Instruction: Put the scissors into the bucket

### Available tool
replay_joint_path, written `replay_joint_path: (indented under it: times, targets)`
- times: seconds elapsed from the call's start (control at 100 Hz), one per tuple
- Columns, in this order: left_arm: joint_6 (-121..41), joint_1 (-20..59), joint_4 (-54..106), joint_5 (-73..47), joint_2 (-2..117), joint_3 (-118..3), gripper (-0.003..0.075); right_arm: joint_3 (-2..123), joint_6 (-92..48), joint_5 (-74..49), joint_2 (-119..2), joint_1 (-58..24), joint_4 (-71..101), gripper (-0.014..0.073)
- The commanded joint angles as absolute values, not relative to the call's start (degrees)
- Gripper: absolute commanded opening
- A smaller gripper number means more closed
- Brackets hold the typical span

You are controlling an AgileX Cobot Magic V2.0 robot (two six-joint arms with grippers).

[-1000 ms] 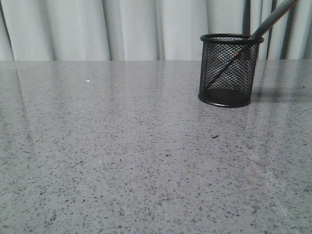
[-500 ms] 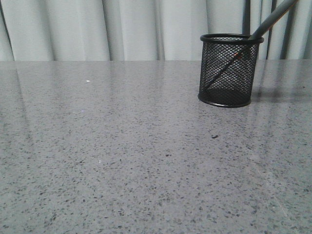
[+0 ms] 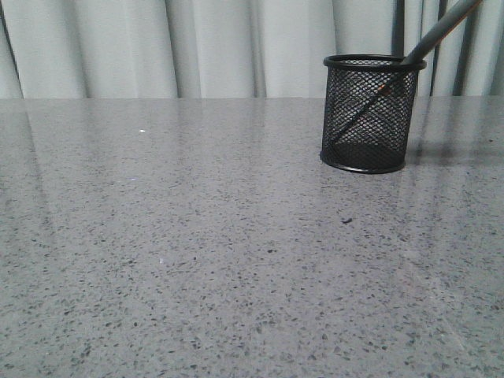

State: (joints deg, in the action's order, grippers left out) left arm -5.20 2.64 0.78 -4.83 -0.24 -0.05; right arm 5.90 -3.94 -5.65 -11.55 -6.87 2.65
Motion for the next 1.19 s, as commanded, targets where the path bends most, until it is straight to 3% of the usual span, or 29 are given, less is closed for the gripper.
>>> replay_joint_path:
  times: [0.0, 0.21, 1.18]
  targets:
    - [-4.7, 2.4, 1.3, 0.0, -1.7, 1.0, -0.0020, 3.7, -2.7, -0.9, -8.0, -6.6, -0.4, -0.0069]
    - [-4.7, 2.4, 1.3, 0.0, -1.7, 1.0, -0.0020, -2.3, -1.8, -2.5, 1.9, -4.6, -2.5, -0.0069]
    - [-4.7, 2.4, 1.3, 0.0, -1.7, 1.0, -0.0020, -2.1, -1.2, -5.3, 1.6, -2.5, -2.8, -0.0069]
